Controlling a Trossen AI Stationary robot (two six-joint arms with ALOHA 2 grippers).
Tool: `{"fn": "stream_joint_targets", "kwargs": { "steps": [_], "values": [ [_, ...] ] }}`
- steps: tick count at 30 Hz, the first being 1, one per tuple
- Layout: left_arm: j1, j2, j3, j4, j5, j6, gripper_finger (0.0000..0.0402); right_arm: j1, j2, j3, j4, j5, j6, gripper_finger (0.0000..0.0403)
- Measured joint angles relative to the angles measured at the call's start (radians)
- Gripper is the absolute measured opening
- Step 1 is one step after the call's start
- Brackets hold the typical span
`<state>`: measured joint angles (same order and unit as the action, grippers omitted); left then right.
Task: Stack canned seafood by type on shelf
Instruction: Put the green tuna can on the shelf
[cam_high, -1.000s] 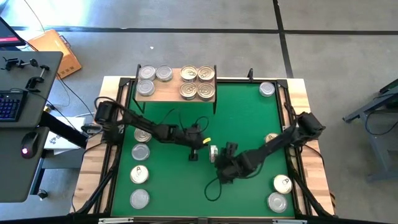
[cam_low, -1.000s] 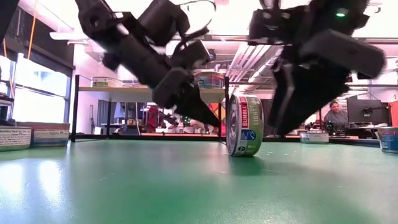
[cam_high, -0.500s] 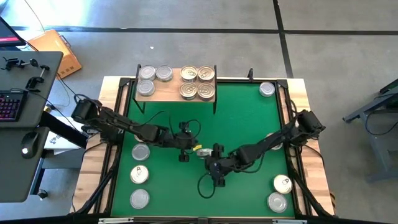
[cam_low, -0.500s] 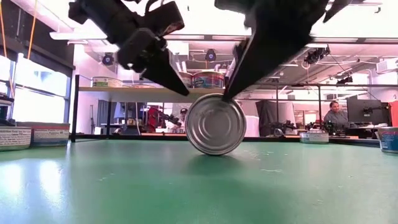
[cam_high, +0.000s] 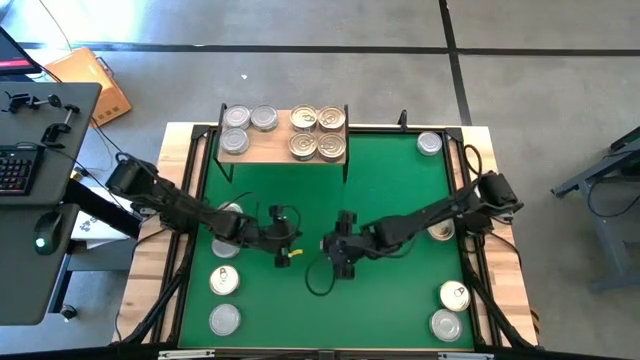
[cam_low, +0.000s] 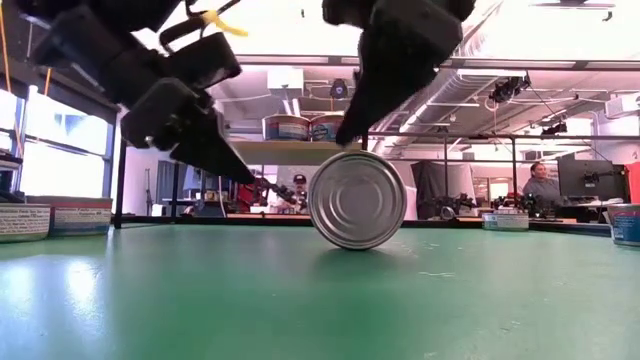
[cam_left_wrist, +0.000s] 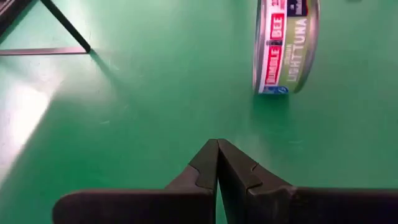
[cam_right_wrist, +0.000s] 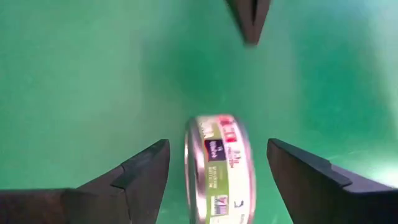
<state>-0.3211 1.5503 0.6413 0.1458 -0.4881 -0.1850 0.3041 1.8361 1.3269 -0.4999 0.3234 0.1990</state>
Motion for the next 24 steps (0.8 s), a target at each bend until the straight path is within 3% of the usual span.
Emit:
{"fn": "stream_joint_targets", "kwargs": {
  "steps": [3,11,14,18,24],
  "values": [
    [-0.016,-0.037,-0.056,0.058,-0.003,-0.017,0.0,-0.03,0.014,-0.001,-0.008,-0.113,-0.037,0.0263],
    [-0.096,-0.129,-0.106,0.084,-0.123,-0.02,0.0,-0.044,0.063,-0.001,-0.034,-0.126,-0.04,0.0254],
    [-0.156,-0.188,-0.106,0.079,-0.133,-0.007,0.0,-0.04,0.075,-0.001,-0.021,-0.126,-0.028,0.0218],
    [-0.28,-0.307,-0.106,0.059,-0.141,0.04,0.0,-0.041,0.088,-0.001,0.037,-0.122,0.007,0.013],
    [-0.514,-0.459,-0.055,-0.073,-0.414,0.091,0.0,-0.053,0.105,0.01,0.309,-0.06,-0.188,0.0122]
  ]
}}
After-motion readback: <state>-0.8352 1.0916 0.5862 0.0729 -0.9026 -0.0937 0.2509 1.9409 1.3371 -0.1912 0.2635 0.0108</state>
